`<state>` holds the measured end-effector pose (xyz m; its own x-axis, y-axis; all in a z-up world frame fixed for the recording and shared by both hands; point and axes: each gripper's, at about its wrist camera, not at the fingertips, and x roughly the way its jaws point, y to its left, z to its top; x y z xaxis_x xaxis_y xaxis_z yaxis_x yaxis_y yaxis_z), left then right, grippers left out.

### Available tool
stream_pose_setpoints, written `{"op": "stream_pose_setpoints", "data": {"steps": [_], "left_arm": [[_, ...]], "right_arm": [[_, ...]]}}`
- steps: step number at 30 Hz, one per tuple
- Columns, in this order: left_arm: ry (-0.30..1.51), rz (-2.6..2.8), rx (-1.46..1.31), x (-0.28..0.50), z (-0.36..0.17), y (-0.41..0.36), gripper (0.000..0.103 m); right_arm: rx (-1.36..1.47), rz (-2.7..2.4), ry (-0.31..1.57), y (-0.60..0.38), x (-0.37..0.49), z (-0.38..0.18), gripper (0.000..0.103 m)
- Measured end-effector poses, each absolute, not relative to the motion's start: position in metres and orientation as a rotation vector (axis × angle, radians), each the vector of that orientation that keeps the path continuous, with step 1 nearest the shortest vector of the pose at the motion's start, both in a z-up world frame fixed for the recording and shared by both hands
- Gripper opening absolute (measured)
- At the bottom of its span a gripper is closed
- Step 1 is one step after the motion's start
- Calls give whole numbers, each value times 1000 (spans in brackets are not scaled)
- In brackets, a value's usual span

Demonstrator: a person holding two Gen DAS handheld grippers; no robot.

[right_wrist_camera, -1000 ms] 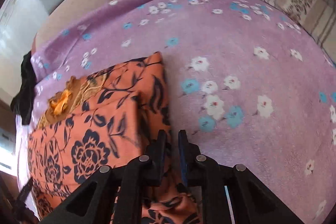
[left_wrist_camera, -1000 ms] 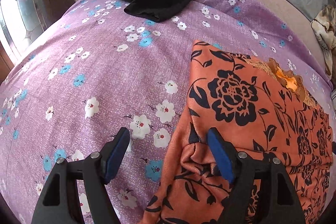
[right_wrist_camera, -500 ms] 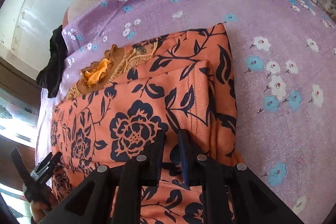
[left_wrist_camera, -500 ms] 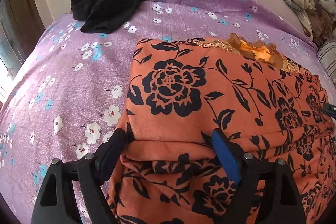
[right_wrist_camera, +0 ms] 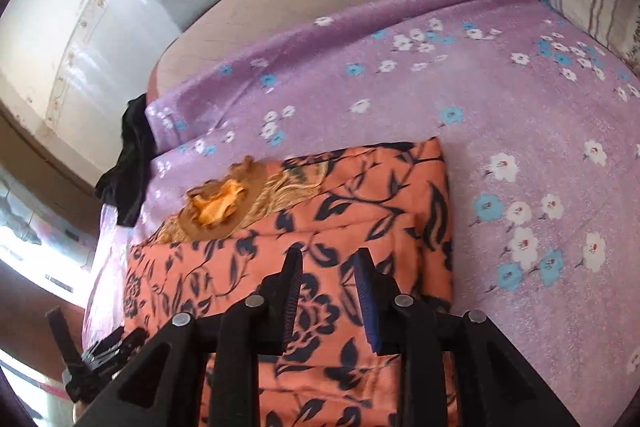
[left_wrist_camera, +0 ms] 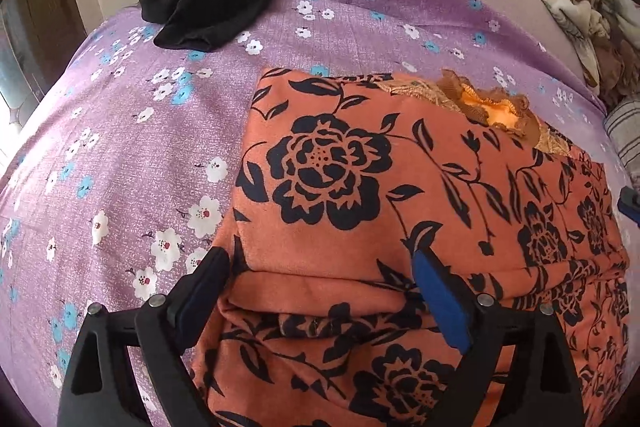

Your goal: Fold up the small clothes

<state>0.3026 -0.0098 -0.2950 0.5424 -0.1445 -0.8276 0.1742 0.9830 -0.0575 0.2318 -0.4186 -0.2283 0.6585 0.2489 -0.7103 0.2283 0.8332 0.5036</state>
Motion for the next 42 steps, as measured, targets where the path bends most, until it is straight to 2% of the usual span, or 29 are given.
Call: {"op": "stream_pose_setpoints", "data": {"steps": [3,6,8,9,13,17,20,25,29,32,33,34,42], "left_arm": [[908,-254,58,292,-282,-21,93],[955,-297,142,290,-294,-40,93],[977,-276,225,289,-309,-50,102],[940,-268,240,285,-308,-51,103],[1006,-256,156,291,-309,-44,103],[996,-231,169,287,-311,-48,103],[1047,-205,150,279,-302,-45,103],[989,-177,72,219,-272,-21,103],[877,-124,18,151,-249,17,103],[850,-87,14,110,-243,41,103],[842,-76,13,99,-242,48,103],[833,-66,19,87,-240,52,103],[868,-35,96,21,-244,66,103]], "right_arm": [[543,143,914,-378,233,-227,30],[433,221,1030,-335,241,-246,30],[337,197,1088,-316,242,-262,31],[312,193,1066,-313,240,-259,30],[383,174,1032,-325,233,-246,30],[392,98,1112,-335,235,-261,29],[432,85,1081,-340,220,-246,29],[503,109,1004,-347,172,-220,29],[479,119,947,-345,116,-209,29],[428,106,913,-342,67,-206,36],[429,107,917,-341,53,-208,45],[429,107,923,-341,42,-211,58],[338,109,933,-307,-26,-217,59]]}}
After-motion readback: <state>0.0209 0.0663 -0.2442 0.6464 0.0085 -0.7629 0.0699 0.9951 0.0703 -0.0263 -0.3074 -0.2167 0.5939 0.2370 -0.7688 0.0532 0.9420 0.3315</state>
